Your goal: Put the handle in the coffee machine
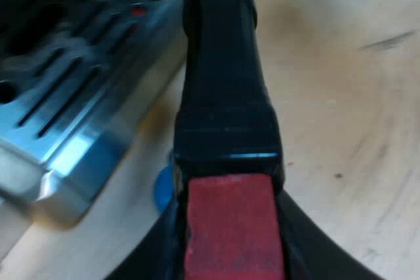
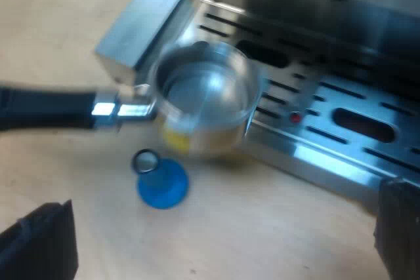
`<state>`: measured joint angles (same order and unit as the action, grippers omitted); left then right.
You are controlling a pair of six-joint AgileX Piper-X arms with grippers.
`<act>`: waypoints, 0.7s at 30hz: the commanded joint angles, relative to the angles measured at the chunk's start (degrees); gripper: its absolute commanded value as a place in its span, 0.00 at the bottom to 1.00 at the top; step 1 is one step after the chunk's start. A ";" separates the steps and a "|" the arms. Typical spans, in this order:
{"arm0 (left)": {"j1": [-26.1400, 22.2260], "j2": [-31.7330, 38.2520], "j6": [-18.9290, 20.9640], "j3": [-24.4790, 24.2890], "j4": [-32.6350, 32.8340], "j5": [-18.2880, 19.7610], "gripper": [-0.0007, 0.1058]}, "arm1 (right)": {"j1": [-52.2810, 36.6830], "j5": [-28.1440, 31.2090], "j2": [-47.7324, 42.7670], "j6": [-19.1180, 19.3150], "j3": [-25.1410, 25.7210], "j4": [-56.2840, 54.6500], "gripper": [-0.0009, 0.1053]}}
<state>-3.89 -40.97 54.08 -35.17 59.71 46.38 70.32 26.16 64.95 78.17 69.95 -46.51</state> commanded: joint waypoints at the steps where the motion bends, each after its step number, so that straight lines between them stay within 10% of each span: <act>1: -2.08 0.54 -2.15 -0.72 -0.54 4.38 0.01 | 1.20 2.93 -0.40 -0.33 -2.21 4.54 0.88; 21: -11.47 -9.91 -11.46 -0.72 -0.41 8.83 0.01 | 6.25 20.69 11.43 -1.73 -7.85 27.11 0.88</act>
<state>-14.32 -50.27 44.21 -35.17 60.05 51.42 76.12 44.25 75.84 76.00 62.01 -21.12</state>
